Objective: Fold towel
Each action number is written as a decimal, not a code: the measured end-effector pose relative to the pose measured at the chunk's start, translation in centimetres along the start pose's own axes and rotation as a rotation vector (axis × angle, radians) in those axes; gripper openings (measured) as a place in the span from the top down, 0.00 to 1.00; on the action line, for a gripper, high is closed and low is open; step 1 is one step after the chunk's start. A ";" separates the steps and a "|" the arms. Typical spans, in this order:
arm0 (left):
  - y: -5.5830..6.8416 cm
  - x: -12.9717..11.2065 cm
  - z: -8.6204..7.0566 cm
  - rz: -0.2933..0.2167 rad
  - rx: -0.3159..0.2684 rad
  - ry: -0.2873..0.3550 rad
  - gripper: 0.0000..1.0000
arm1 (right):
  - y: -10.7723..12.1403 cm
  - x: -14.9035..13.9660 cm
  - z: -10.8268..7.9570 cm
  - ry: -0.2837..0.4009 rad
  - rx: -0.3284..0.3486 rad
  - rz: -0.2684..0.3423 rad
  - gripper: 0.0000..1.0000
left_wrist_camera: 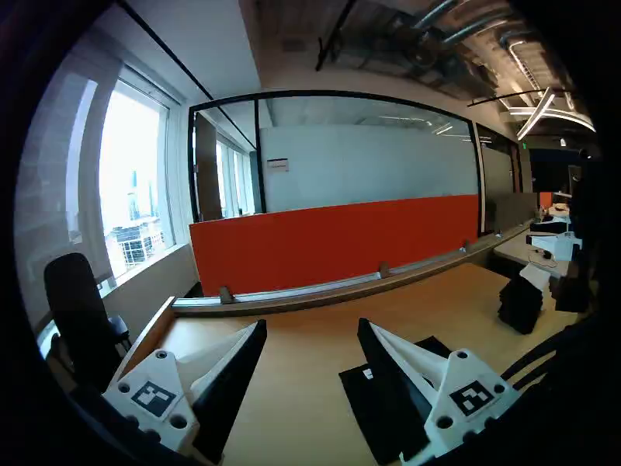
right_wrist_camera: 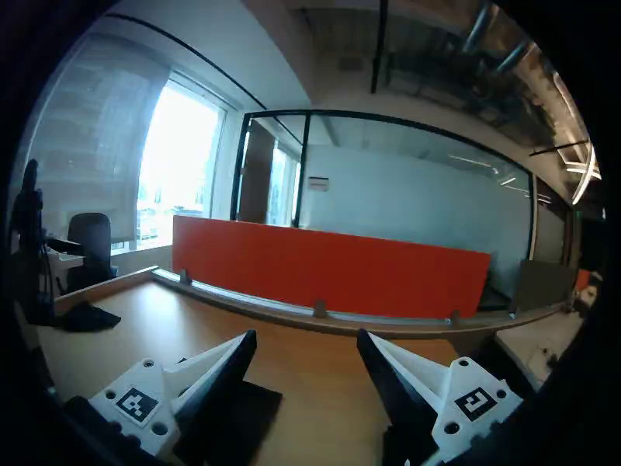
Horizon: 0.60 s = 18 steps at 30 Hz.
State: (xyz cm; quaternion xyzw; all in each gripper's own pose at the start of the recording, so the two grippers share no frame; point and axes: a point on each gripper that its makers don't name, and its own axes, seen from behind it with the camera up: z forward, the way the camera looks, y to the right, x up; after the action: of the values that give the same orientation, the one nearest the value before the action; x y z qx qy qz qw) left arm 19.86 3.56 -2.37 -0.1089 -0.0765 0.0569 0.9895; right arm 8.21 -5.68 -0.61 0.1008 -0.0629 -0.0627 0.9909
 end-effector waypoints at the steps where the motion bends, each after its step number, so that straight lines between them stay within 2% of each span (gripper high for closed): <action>1: 0.1 0.0 0.0 0.007 -0.009 -0.005 0.14 | -0.1 -0.1 0.0 -0.006 0.008 -0.004 0.00; 8: 1.2 -1.3 0.3 0.036 -0.070 -0.046 0.14 | -1.2 -1.3 0.5 -0.057 0.065 -0.038 0.00; 18: 3.6 -4.1 0.8 0.087 -0.160 -0.117 0.14 | -4.1 -4.0 0.5 -0.143 0.177 -0.100 0.00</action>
State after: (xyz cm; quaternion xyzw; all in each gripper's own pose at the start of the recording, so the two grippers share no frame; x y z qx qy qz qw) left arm 15.33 6.70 -3.02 -0.1874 -0.1335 0.0998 0.9680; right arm 3.72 -9.18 -1.39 0.1863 -0.1336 -0.1133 0.9668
